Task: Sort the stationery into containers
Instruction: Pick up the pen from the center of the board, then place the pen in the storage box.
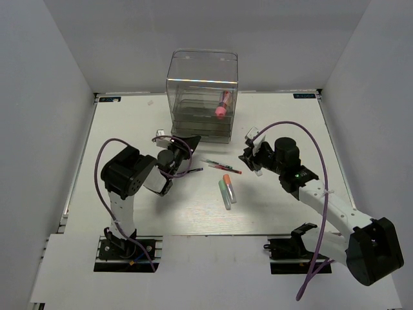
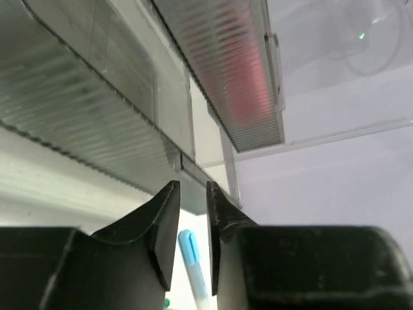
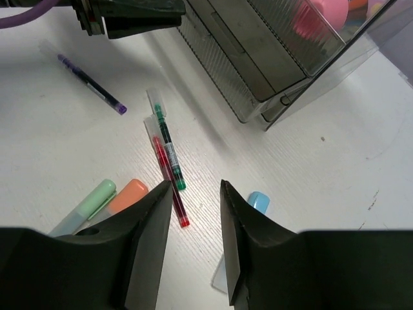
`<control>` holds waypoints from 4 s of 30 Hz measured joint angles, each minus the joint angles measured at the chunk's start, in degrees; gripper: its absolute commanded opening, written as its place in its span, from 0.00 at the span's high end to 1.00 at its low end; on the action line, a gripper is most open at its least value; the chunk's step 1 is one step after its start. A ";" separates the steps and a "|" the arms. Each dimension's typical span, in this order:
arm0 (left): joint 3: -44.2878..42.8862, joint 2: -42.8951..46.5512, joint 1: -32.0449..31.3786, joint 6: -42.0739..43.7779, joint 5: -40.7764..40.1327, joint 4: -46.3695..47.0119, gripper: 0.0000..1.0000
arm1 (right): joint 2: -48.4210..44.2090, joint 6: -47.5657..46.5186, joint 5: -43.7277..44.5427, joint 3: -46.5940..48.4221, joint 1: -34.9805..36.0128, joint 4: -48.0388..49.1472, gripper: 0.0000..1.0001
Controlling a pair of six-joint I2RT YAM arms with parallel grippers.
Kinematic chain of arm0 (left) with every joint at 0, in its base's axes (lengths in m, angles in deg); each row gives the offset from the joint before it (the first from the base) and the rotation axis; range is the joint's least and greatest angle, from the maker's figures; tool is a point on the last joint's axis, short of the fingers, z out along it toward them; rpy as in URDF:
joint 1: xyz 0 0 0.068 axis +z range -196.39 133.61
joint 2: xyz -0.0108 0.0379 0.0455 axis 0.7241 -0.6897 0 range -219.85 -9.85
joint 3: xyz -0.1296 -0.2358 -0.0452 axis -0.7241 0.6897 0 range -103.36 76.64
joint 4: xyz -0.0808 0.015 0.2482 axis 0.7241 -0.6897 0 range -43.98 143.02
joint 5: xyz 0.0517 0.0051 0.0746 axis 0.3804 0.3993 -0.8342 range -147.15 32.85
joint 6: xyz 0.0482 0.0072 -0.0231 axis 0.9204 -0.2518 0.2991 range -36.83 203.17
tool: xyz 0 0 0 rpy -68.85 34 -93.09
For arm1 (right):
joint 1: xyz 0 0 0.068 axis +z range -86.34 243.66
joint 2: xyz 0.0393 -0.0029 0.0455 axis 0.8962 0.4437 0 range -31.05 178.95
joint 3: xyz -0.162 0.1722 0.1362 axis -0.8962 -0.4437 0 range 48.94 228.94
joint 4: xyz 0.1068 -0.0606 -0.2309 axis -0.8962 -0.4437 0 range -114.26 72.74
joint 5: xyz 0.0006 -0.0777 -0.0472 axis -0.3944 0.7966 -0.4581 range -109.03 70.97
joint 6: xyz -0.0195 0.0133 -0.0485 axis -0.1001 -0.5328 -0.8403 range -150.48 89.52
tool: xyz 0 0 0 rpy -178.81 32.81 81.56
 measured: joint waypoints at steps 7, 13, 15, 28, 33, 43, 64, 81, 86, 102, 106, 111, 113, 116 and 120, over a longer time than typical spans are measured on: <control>1.66 4.13 -0.28 0.50 2.95 -2.60 0.38 | 0.00 0.00 -0.04 1.16 0.00 -2.82 0.53; 6.38 14.21 -0.85 2.54 4.22 -7.19 0.38 | 1.05 -0.50 -2.16 3.39 0.02 -8.11 0.58; 6.91 19.45 -1.01 4.37 4.85 -12.83 0.38 | 2.27 -0.63 -3.23 4.57 0.04 -10.49 0.61; -17.25 38.32 -2.08 28.41 3.13 -74.05 0.07 | 20.72 2.05 0.31 13.68 4.63 -21.33 0.51; -19.58 41.48 -2.14 34.51 0.22 -87.80 0.00 | 26.05 4.33 5.22 14.32 7.72 -21.35 0.44; -24.63 42.32 -1.55 40.39 -5.07 -102.03 0.00 | 29.44 7.82 8.72 15.63 10.19 -21.29 0.36; -20.98 47.12 -1.33 46.42 -0.59 -101.92 0.00 | 34.58 8.57 7.89 17.27 12.66 -21.22 0.62; -18.99 43.34 -1.33 44.52 5.05 -99.10 0.04 | 21.27 -1.09 6.36 18.12 13.60 -22.36 1.00; -18.91 42.05 -1.33 44.30 5.51 -98.97 0.04 | 20.92 -8.37 8.57 19.12 13.62 -17.20 1.00; -18.82 41.70 -1.33 44.13 6.62 -98.97 0.04 | 36.11 -29.97 4.20 42.66 13.68 -10.62 1.00; -18.82 41.70 -1.33 44.15 6.62 -98.97 0.04 | 40.89 -33.16 3.89 46.38 13.68 -10.78 1.00; -18.82 41.70 -1.33 44.17 6.56 -98.97 0.05 | 45.59 -34.60 3.87 48.81 13.60 -10.93 1.00; -18.82 41.72 -1.33 44.19 6.56 -98.99 0.05 | 46.73 -34.77 3.89 49.09 13.55 -10.93 1.00; -18.64 41.99 -1.33 44.17 6.54 -98.79 0.06 | 48.59 -34.91 3.91 50.23 13.51 -10.80 0.96; -17.42 43.28 -1.29 44.17 7.13 -97.50 0.08 | 50.36 -34.95 3.96 51.15 13.16 -10.82 0.72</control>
